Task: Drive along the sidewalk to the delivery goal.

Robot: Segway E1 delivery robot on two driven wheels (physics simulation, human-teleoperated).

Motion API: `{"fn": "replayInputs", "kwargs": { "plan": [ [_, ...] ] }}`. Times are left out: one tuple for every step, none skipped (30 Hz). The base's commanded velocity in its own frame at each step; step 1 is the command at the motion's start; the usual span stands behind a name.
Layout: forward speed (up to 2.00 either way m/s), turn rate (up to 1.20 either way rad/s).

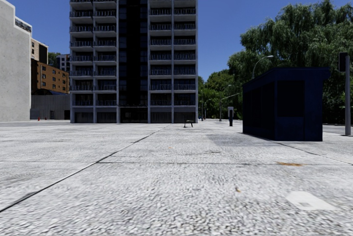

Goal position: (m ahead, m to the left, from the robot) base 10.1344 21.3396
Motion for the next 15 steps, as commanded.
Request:
{"fn": "replayInputs", "kwargs": {
  "plan": [
    [1.27,0.00],
    [1.27,0.00],
    [1.27,0.00],
    [1.27,0.00],
    [1.27,0.00],
    [1.27,0.00],
    [1.27,0.00],
    [1.27,0.00],
    [1.27,0.00],
    [1.27,0.00],
    [1.27,0.00],
    [1.27,0.00],
    [1.27,0.00],
    [1.27,0.00],
    [1.27,0.00]
  ]
}}
